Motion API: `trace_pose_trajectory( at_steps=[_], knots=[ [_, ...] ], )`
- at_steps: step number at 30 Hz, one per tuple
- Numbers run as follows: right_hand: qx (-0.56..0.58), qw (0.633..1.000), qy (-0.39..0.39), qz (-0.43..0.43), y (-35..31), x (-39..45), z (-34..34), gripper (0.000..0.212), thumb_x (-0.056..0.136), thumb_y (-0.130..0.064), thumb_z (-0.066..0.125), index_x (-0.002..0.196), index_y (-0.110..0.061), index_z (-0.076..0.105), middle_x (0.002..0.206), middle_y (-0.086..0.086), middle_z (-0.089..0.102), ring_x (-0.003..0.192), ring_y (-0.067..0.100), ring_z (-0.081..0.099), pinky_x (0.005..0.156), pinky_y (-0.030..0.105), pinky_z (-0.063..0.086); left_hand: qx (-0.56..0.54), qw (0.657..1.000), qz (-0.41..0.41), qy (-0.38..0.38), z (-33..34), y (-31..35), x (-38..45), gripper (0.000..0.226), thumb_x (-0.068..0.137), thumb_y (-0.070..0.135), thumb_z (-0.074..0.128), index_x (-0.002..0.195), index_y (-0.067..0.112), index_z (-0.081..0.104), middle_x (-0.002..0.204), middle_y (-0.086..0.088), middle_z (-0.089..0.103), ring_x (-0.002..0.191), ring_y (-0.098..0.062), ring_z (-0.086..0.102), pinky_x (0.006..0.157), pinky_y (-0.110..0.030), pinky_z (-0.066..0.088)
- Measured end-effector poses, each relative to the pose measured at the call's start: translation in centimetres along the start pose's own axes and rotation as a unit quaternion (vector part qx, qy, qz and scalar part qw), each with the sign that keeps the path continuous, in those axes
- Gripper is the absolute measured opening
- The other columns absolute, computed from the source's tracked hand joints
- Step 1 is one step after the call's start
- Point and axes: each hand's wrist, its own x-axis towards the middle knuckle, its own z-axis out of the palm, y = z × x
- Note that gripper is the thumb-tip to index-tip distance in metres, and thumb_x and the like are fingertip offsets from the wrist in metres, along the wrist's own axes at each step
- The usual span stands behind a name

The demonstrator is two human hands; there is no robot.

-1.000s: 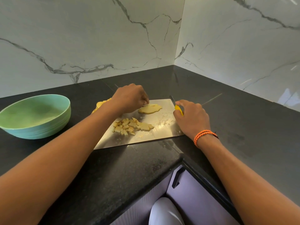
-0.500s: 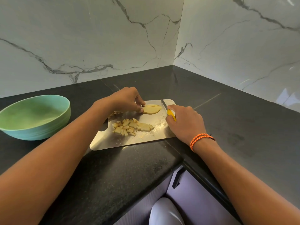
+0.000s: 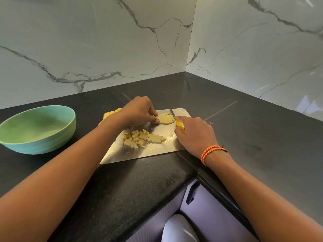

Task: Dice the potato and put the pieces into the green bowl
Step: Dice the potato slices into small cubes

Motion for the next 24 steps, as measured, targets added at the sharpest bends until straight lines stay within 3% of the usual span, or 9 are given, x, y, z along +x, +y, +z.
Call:
trace_pose_trajectory(
  at_steps=[5, 9, 14, 17, 20, 24],
  knots=[
    [0.000, 1.000, 0.012, 0.022, 0.3, -0.2, -0.2, 0.041, 0.103, -0.033, 0.045, 0.140, -0.024, 0.058, 0.101, 0.006, 0.069, 0.078, 0.019, 0.052, 0.071, 0.034, 0.043, -0.010, 1.000, -0.002, -0.020, -1.0, -1.1, -0.3, 0.012, 0.086, 0.019, 0.086, 0.097, 0.018, 0.081, 0.115, 0.001, 0.078, 0.093, -0.013, 0.070, 0.069, -0.020, 0.049],
    [-0.001, 1.000, 0.001, 0.008, 0.0, -0.3, -0.2, 0.036, 0.103, -0.032, 0.045, 0.131, -0.021, 0.063, 0.097, 0.005, 0.069, 0.078, 0.020, 0.056, 0.073, 0.036, 0.050, -0.022, 1.000, 0.006, 0.003, -0.8, -1.2, -0.5, 0.027, 0.085, 0.018, 0.087, 0.110, 0.013, 0.080, 0.112, 0.001, 0.079, 0.089, -0.010, 0.070, 0.073, -0.019, 0.052],
    [-0.011, 1.000, -0.002, -0.010, -0.6, -0.3, -0.2, 0.036, 0.104, -0.031, 0.043, 0.134, -0.022, 0.061, 0.084, -0.001, 0.051, 0.075, 0.020, 0.048, 0.068, 0.032, 0.040, -0.044, 0.998, 0.014, 0.033, -0.3, -0.6, -0.5, 0.040, 0.083, 0.018, 0.088, 0.122, 0.014, 0.078, 0.094, 0.003, 0.079, 0.081, -0.011, 0.072, 0.074, -0.020, 0.054],
    [-0.008, 1.000, 0.001, -0.007, -0.5, -0.3, -0.3, 0.035, 0.103, -0.031, 0.044, 0.132, -0.021, 0.063, 0.081, -0.002, 0.050, 0.072, 0.019, 0.049, 0.067, 0.031, 0.040, -0.047, 0.998, 0.016, 0.038, -0.3, -0.6, -0.6, 0.040, 0.083, 0.020, 0.088, 0.121, 0.015, 0.078, 0.092, 0.003, 0.077, 0.081, -0.011, 0.070, 0.071, -0.018, 0.051],
    [-0.004, 1.000, 0.008, 0.002, -0.4, -0.4, -0.3, 0.034, 0.103, -0.031, 0.045, 0.128, -0.020, 0.065, 0.081, 0.001, 0.058, 0.072, 0.019, 0.053, 0.065, 0.032, 0.043, -0.028, 0.999, 0.011, 0.018, -0.6, -1.0, -0.4, 0.040, 0.085, 0.026, 0.086, 0.123, 0.013, 0.078, 0.097, 0.002, 0.076, 0.087, -0.012, 0.066, 0.070, -0.020, 0.048],
    [-0.004, 1.000, 0.008, 0.006, -0.3, -0.4, -0.3, 0.035, 0.102, -0.031, 0.045, 0.129, -0.020, 0.064, 0.090, 0.005, 0.063, 0.074, 0.021, 0.050, 0.067, 0.034, 0.043, -0.007, 1.000, 0.024, -0.007, -0.2, -0.8, -0.2, 0.054, 0.085, 0.040, 0.085, 0.130, 0.013, 0.073, 0.120, 0.002, 0.071, 0.089, -0.007, 0.059, 0.069, -0.018, 0.043]
  ],
)
